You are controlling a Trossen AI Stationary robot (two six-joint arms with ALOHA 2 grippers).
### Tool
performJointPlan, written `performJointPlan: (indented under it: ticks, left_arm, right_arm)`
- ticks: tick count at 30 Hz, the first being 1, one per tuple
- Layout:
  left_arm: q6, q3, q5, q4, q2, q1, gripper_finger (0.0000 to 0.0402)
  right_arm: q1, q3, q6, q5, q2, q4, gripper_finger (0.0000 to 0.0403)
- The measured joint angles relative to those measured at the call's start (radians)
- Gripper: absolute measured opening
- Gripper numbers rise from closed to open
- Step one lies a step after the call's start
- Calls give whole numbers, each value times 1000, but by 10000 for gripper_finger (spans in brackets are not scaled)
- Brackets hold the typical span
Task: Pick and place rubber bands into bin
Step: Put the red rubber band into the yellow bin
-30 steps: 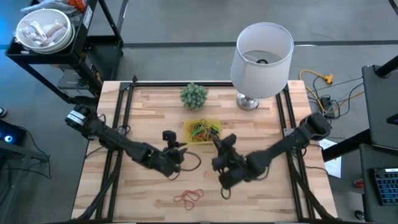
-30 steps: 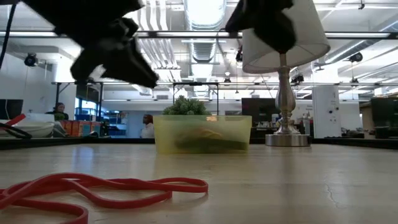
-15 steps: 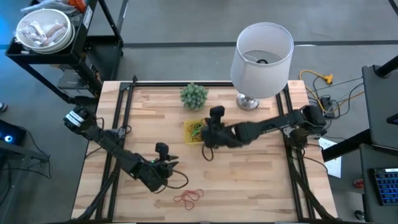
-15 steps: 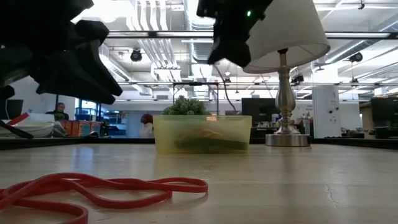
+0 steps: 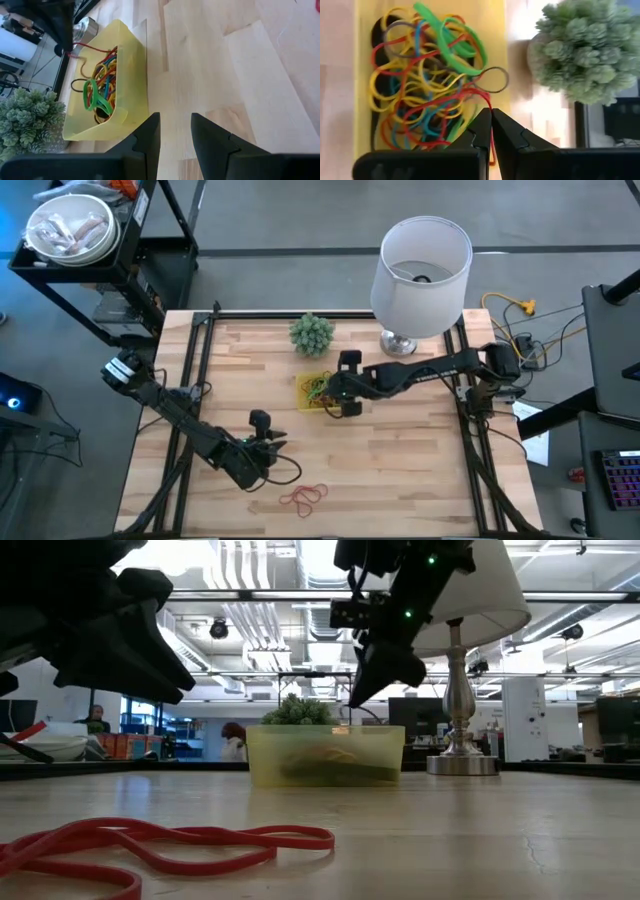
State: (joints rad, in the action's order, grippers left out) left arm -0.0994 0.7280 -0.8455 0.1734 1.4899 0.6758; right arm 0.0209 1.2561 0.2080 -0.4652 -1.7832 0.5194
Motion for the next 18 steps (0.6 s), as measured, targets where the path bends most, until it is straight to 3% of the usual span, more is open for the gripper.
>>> performJointPlan:
  ticks: [3, 7, 14, 18]
  left_arm:
    - [0, 0, 0, -5, 0, 0, 93]
    - [0, 0, 0, -9, 0, 0, 93]
    - [0, 0, 0, -15, 0, 0, 93]
    - [0, 0, 1, -25, 0, 0, 93]
  right_arm:
    - [0, -15, -22, 21, 0, 0, 9]
    - [-9, -27, -43, 165, 0, -1, 9]
    - [-9, -30, -84, 178, -1, -6, 10]
    - [-11, -30, -87, 238, -1, -17, 32]
